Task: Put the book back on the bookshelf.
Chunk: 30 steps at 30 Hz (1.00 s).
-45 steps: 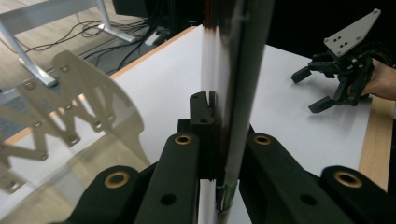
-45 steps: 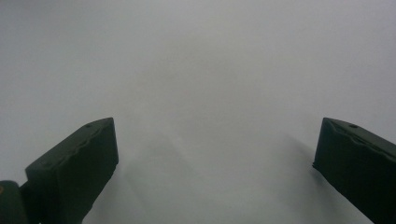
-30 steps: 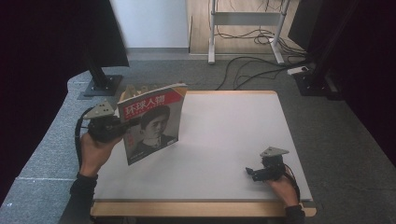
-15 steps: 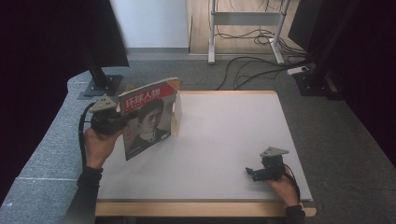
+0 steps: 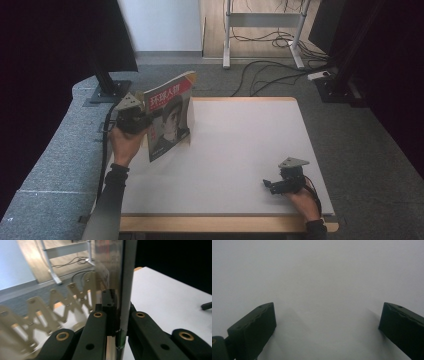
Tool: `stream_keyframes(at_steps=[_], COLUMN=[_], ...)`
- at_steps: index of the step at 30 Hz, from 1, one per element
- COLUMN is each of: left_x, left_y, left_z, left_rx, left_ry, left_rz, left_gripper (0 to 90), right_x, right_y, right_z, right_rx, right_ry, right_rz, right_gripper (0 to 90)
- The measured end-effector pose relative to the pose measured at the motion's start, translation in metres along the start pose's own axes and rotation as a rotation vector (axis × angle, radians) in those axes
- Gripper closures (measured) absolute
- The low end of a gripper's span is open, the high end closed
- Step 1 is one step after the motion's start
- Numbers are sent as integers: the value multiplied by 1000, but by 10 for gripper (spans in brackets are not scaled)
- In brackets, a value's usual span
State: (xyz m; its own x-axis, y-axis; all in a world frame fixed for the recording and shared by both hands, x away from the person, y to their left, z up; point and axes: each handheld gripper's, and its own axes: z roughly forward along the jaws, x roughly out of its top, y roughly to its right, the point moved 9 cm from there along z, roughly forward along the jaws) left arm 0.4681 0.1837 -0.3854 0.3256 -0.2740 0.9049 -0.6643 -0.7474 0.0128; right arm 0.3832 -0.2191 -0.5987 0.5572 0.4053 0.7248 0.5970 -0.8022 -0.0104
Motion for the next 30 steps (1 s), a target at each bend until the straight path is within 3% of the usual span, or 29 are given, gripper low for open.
stream_keyframes(at_steps=[5, 6, 9, 13, 15, 17, 19, 25, 30], left_x=[-3, -4, -8, -16, -23, -27, -27, -23, -20], left_y=[12, 16, 22, 27, 29, 31, 31, 29, 25], left_z=[6, 7, 5, 4, 5, 5, 5, 10, 21], left_rx=[-57, -86, -112, -146, -148, -147, -148, -82, -63], left_ry=[-13, -29, -65, -147, -198, -217, -214, -169, -147], left_rz=[16, 19, 41, 57, 67, 66, 50, 66, 53], left_gripper=[870, 868, 866, 860, 857, 854, 858, 870, 870], right_x=[0, 0, 0, 0, 0, 0, 0, 0, 0], right_y=[0, 0, 0, 0, 0, 0, 0, 0, 0], right_z=[0, 0, 0, 0, 0, 0, 0, 0, 0], right_rx=[0, 0, 0, 0, 0, 0, 0, 0, 0], right_ry=[0, 0, 0, -1, -1, -1, -1, -1, 0], right_rz=[0, 0, 0, 0, 0, 0, 0, 1, 1], right_gripper=[2, 3, 3, 3, 3, 2, 2, 2, 2])
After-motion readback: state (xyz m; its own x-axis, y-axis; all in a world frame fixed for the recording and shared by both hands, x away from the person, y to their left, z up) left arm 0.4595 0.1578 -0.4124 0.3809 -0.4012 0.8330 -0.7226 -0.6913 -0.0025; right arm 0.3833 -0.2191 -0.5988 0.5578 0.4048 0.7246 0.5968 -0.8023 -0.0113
